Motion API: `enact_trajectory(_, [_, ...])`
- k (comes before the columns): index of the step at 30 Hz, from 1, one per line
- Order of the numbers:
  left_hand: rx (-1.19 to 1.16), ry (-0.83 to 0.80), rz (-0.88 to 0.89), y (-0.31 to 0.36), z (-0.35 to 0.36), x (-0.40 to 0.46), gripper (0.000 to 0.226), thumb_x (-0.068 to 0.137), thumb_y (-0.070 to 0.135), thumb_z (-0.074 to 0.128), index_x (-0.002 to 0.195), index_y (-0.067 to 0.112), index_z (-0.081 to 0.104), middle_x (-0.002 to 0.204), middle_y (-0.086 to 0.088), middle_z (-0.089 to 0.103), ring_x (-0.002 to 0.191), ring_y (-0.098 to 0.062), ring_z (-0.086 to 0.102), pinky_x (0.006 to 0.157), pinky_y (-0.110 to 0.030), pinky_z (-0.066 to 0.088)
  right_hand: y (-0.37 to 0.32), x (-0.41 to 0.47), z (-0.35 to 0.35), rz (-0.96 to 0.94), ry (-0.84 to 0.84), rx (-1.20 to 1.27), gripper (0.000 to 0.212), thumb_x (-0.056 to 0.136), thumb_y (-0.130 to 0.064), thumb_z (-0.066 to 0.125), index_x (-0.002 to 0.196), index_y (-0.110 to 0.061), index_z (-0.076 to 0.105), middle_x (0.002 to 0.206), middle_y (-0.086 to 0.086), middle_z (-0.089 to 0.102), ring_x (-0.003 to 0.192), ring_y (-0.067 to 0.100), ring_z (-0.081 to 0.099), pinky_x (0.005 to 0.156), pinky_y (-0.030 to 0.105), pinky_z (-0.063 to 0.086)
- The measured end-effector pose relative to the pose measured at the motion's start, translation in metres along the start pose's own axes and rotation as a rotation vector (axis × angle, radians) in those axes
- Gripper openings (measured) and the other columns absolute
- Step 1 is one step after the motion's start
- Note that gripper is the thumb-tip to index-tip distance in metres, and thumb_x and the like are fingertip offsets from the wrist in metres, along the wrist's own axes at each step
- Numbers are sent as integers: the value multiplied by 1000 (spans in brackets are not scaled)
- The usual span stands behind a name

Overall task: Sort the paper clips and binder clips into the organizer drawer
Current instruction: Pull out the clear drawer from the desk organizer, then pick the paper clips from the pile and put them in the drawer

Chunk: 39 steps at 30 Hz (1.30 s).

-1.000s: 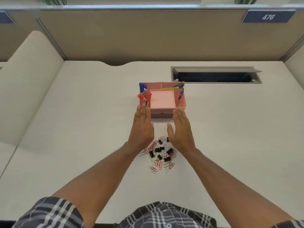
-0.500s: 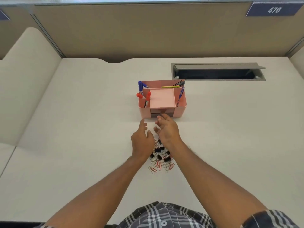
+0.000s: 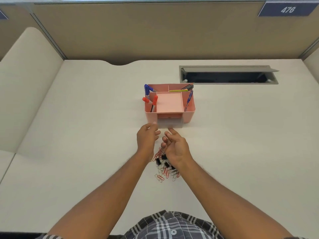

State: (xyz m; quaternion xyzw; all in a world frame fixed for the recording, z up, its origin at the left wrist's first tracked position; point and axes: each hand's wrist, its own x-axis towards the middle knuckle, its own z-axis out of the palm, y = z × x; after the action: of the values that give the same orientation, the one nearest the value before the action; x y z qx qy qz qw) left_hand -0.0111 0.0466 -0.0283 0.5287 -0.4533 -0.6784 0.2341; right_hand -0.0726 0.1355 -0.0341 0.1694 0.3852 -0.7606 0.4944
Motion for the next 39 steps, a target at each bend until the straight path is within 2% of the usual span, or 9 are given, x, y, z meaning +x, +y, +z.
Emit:
enact_trajectory(6, [-57, 0, -27, -7, -3, -5, 15, 87, 17, 63, 100, 12, 70, 94, -10, 74, 91, -22, 72, 84, -35, 59, 4, -10, -2, 4, -9, -27, 43, 90, 1, 55, 131, -14, 56, 85, 4, 58, 64, 12, 55, 52, 24, 43])
enact_trajectory(15, [-33, -4, -28, -10, -4, -9, 14, 88, 19, 62, 99, 12, 69, 94, -9, 73, 89, -20, 72, 82, -32, 59, -2, -17, -4, -14, 41, -89, 36, 89, 2, 57, 123, -10, 59, 77, 4, 60, 61, 12, 55, 52, 24, 44])
enact_trajectory(18, [117, 33, 37, -13, -13, -8, 18, 91, 22, 60, 105, 14, 67, 95, -3, 71, 88, -15, 69, 79, -30, 56, -17, -18, -13, -135, 195, -456, 30, 89, -1, 57, 116, -16, 63, 73, 4, 60, 56, 11, 54, 54, 26, 44])
enact_trajectory(21, [502, 15, 228, -21, -27, -8, 20, 91, 19, 58, 109, 19, 67, 101, 5, 69, 94, -13, 64, 80, -24, 48, -40, -16, -34, -315, 329, -878, 25, 91, -9, 55, 111, -19, 67, 86, 0, 67, 68, 11, 59, 63, 25, 49])
enact_trajectory(24, [872, -121, 365, -31, -32, -8, 25, 93, 20, 58, 116, 15, 67, 112, -1, 68, 100, -16, 63, 89, -29, 48, -54, -10, -53, -470, 324, -1375, 24, 91, -13, 54, 109, -17, 71, 105, -2, 70, 92, 15, 63, 81, 27, 48])
enact_trajectory(26, [1005, -202, 431, -36, -31, -9, 29, 93, 23, 59, 119, 13, 65, 116, -4, 65, 102, -19, 62, 88, -30, 48, -55, -5, -61, -530, 267, -1609, 25, 92, -12, 54, 111, -14, 71, 112, 2, 69, 101, 20, 62, 86, 27, 45])
enact_trajectory(29, [1159, -265, 533, -43, -26, -10, 31, 94, 26, 60, 121, 13, 63, 115, -8, 62, 106, -24, 60, 86, -32, 48, -45, 1, -65, -589, 151, -1817, 25, 94, -17, 57, 115, -14, 70, 114, 8, 67, 105, 24, 61, 86, 30, 45])
enact_trajectory(33, [1270, -267, 644, -43, -20, -12, 23, 92, 20, 60, 112, 12, 68, 102, -10, 62, 94, -27, 60, 77, -36, 51, -26, 1, -58, -662, 47, -1942, 34, 91, -22, 61, 125, -19, 63, 116, 8, 60, 110, 27, 51, 90, 36, 47])
enact_trajectory(39, [1212, -299, 585, -44, -21, -9, 20, 93, 8, 55, 109, 11, 67, 102, -8, 62, 94, -25, 59, 79, -35, 50, -20, 0, -57, -701, 29, -2044, 26, 91, -9, 54, 112, -13, 68, 108, 8, 58, 102, 27, 52, 82, 39, 49])
